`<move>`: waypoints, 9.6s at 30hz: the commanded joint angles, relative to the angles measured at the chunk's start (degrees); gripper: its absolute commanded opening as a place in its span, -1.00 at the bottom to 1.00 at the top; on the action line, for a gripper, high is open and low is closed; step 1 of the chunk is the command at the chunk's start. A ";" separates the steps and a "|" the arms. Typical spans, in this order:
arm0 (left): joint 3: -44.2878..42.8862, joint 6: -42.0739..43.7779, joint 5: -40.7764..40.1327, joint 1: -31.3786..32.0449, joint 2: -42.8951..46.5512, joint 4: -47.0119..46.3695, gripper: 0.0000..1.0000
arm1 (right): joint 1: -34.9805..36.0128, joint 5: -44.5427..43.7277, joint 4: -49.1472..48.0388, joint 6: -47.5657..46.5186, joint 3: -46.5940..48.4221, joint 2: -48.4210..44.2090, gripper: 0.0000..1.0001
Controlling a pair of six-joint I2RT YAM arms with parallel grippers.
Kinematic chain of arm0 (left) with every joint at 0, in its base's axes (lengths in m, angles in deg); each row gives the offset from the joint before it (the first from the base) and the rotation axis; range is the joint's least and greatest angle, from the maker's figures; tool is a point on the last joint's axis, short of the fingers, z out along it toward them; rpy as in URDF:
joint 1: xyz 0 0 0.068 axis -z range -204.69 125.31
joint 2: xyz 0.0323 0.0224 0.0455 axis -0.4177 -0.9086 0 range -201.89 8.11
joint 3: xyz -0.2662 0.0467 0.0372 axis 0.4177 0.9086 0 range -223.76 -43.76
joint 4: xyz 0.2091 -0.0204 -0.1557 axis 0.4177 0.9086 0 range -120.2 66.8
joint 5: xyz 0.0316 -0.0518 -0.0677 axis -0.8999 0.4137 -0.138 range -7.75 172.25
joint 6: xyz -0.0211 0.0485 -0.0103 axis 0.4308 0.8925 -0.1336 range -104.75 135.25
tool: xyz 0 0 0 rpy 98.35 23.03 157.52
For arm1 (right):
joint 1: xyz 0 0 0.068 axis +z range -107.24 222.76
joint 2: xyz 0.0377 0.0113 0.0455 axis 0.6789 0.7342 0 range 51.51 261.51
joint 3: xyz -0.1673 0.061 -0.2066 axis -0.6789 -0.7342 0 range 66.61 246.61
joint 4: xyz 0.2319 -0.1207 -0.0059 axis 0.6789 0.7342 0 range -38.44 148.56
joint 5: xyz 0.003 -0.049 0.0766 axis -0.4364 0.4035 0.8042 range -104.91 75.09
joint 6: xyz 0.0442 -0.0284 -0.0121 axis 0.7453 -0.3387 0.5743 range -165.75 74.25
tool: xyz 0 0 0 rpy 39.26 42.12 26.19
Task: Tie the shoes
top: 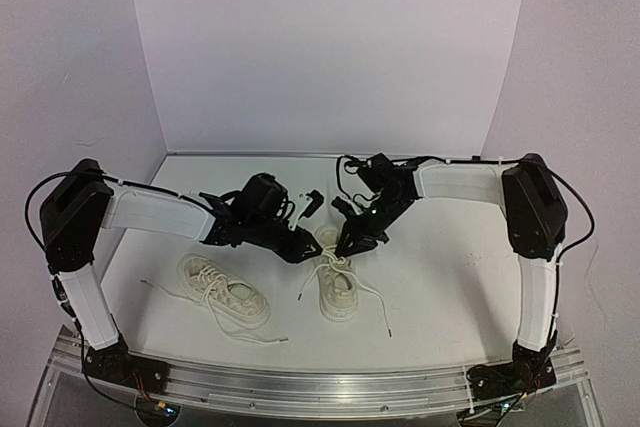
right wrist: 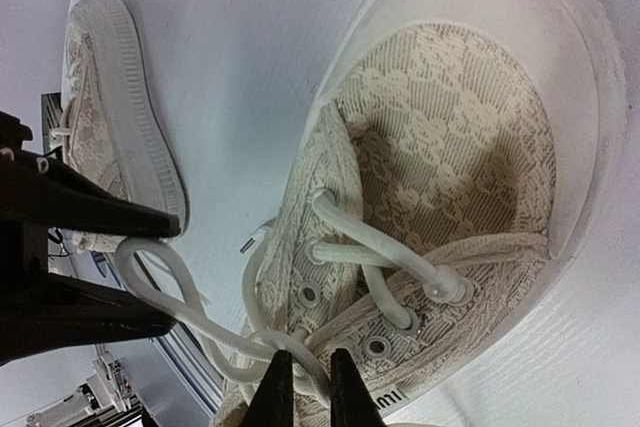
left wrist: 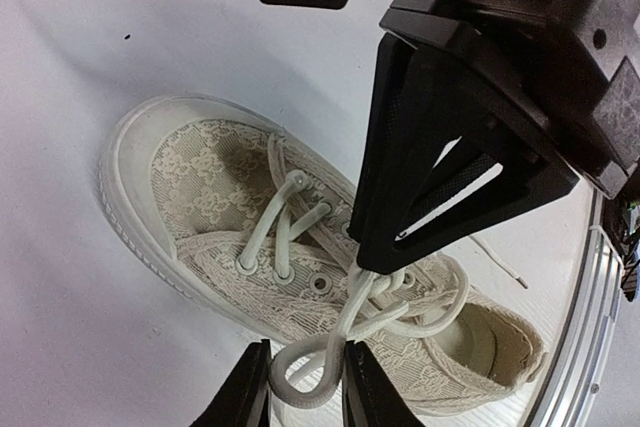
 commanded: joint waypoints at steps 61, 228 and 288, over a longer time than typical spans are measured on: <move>-11.62 56.71 -5.67 8.78 0.81 14.48 -0.47 | 0.42 -1.23 -11.33 12.90 -10.77 -10.48 -1.00; 0.10 0.85 6.82 3.76 -9.85 -23.46 -1.00 | -7.82 8.09 -29.40 29.25 -28.73 -18.79 -0.66; -3.05 3.15 9.12 3.66 -11.26 -22.30 -1.00 | -3.44 10.90 -34.75 33.90 -24.95 -9.56 -0.70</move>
